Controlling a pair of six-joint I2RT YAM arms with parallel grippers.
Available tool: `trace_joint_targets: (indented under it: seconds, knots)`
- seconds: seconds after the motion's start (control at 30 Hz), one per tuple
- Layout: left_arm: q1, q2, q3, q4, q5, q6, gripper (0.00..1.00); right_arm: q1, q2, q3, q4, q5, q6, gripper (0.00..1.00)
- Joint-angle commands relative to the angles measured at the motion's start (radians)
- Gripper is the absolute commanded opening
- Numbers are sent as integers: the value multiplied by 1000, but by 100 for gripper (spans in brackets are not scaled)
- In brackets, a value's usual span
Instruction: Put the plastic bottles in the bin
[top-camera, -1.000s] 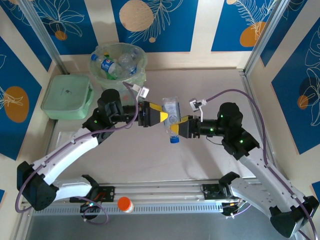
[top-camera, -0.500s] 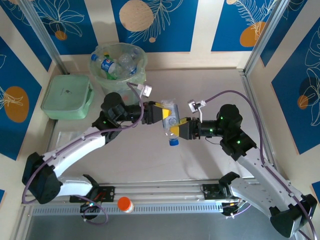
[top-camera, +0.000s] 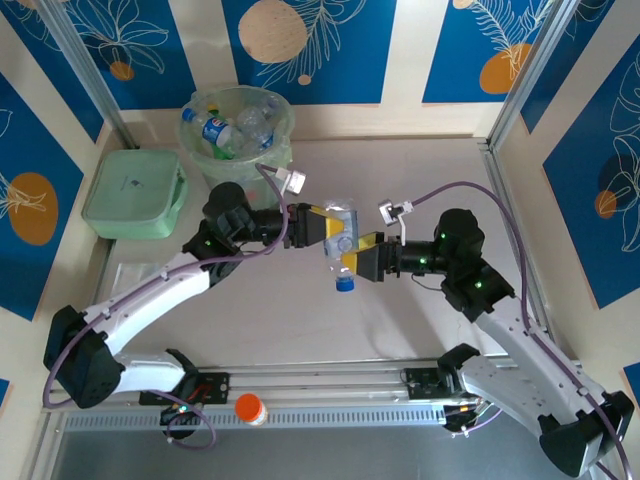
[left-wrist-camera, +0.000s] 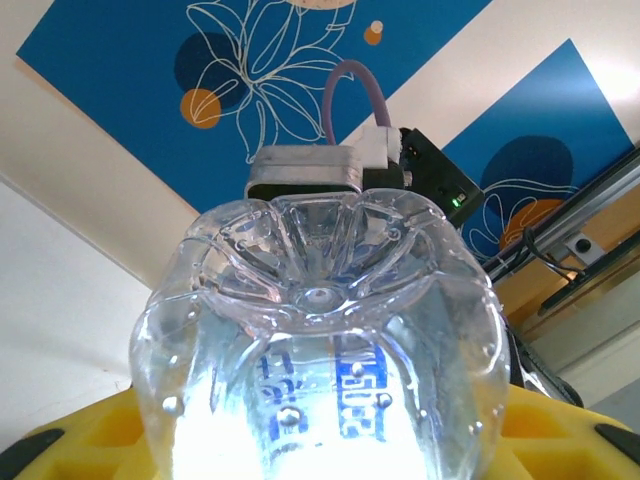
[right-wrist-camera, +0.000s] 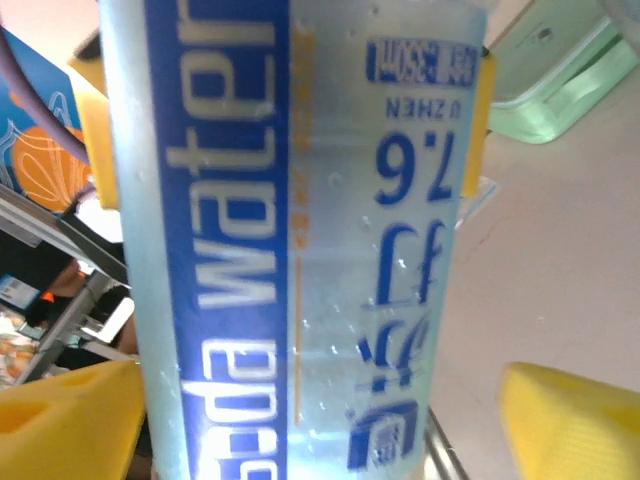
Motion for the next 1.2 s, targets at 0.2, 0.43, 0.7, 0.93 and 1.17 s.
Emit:
trace_joint_targets:
  seconds: [0.2, 0.43, 0.7, 0.93, 1.17]
  knots:
    - [169, -3, 310, -422, -131, 222, 42, -37, -59, 82, -194, 148, -118, 96]
    - [348, 130, 601, -617, -383, 194, 33, -109, -58, 78, -200, 160, -119, 96]
    - [422, 312, 889, -862, -856, 140, 27, -135, -11, 48, -162, 141, -105, 96]
    - [474, 462, 1035, -882, -1048, 96, 25, -134, 30, 48, -138, 126, -105, 96]
    - [532, 576, 1155, -895, -1167, 48, 25, -133, 45, 45, -139, 118, -109, 95]
